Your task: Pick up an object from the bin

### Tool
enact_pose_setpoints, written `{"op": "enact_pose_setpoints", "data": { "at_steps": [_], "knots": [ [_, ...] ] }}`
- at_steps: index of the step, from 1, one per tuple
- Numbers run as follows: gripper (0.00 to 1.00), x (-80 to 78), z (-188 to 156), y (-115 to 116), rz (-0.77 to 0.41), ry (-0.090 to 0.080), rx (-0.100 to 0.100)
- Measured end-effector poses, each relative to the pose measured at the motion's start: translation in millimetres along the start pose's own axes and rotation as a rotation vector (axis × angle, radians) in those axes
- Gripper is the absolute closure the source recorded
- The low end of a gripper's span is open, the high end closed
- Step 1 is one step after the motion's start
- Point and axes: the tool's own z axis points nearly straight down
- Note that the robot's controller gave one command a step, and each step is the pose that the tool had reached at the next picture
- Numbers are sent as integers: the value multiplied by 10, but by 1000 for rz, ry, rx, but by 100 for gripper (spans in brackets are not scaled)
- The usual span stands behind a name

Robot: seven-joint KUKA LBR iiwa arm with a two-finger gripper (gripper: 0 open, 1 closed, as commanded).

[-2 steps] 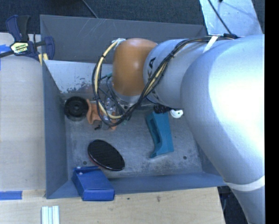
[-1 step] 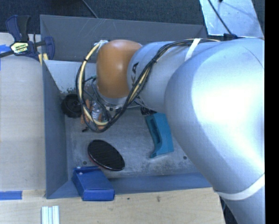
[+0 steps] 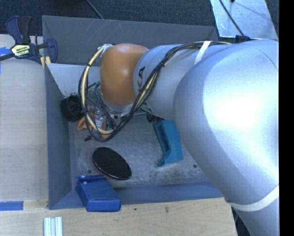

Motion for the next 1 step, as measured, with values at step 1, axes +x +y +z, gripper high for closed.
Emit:
{"op": "enact_pose_setpoints", "data": {
  "at_steps": [1],
  "knots": [
    [100, -25, -2, -54, 18, -4, 8]
  ]
}}
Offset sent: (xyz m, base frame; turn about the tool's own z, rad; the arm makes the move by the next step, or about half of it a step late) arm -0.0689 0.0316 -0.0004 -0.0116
